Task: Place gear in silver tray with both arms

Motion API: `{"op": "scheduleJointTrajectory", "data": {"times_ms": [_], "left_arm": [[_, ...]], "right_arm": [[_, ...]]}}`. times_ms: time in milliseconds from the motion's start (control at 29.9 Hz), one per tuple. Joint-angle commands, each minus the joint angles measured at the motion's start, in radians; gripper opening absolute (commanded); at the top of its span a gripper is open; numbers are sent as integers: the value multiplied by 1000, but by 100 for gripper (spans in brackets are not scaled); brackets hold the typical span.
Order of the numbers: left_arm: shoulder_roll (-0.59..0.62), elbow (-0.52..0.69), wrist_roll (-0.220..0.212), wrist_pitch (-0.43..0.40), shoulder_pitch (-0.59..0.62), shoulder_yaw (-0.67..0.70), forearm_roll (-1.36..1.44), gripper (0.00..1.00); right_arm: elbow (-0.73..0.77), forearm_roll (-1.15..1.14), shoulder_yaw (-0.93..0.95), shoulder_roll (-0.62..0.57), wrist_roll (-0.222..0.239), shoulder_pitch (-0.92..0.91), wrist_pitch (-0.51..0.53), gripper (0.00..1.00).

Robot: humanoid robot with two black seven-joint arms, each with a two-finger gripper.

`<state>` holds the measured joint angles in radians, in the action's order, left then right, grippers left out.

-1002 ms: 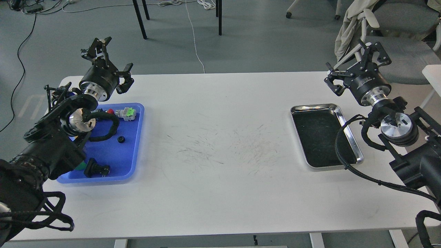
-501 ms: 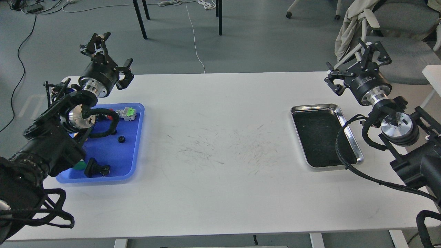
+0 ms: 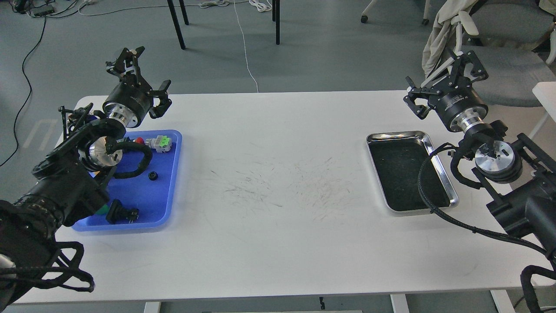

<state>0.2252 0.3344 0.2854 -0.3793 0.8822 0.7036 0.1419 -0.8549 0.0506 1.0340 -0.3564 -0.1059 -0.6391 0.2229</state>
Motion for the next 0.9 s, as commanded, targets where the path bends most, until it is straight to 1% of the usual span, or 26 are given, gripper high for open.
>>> {"op": "scheduleJointTrajectory", "data": {"times_ms": [0,100,134,200,501,534,601,702,768,802,869], "left_arm": [[8,-2,20,-1,-5,-56,-1,98],[8,-9,84,2,-26,-64,1,98],[3,-11,99,6,-35,-67,1,98],[-1,-11,110,8,-43,-79,1,98],[-1,-2,113,22,-35,-84,-1,98],[0,0,106,25,-34,-84,-1,98],[14,6,94,25,-31,-90,1,98],[54,29,101,39,-20,-99,2,98],[106,76,101,57,-17,-110,46,98],[143,121,101,69,-17,-124,86,98],[257,249,95,105,-19,-151,175,98]], "right_arm": [[4,0,1,-4,2,4,7,99],[4,0,1,-7,2,6,-4,99],[4,0,3,-10,2,7,-4,99],[4,0,-8,-13,2,7,6,99],[-15,0,-12,-26,9,15,13,99],[-22,-3,-14,-26,9,15,13,99],[-33,-3,-12,-27,9,15,12,99],[-50,-3,-14,-42,9,15,12,99],[-68,-3,-15,-64,11,15,3,99],[-82,-3,-15,-70,11,16,-3,99],[-125,-3,-14,-91,11,22,-4,99]]}}
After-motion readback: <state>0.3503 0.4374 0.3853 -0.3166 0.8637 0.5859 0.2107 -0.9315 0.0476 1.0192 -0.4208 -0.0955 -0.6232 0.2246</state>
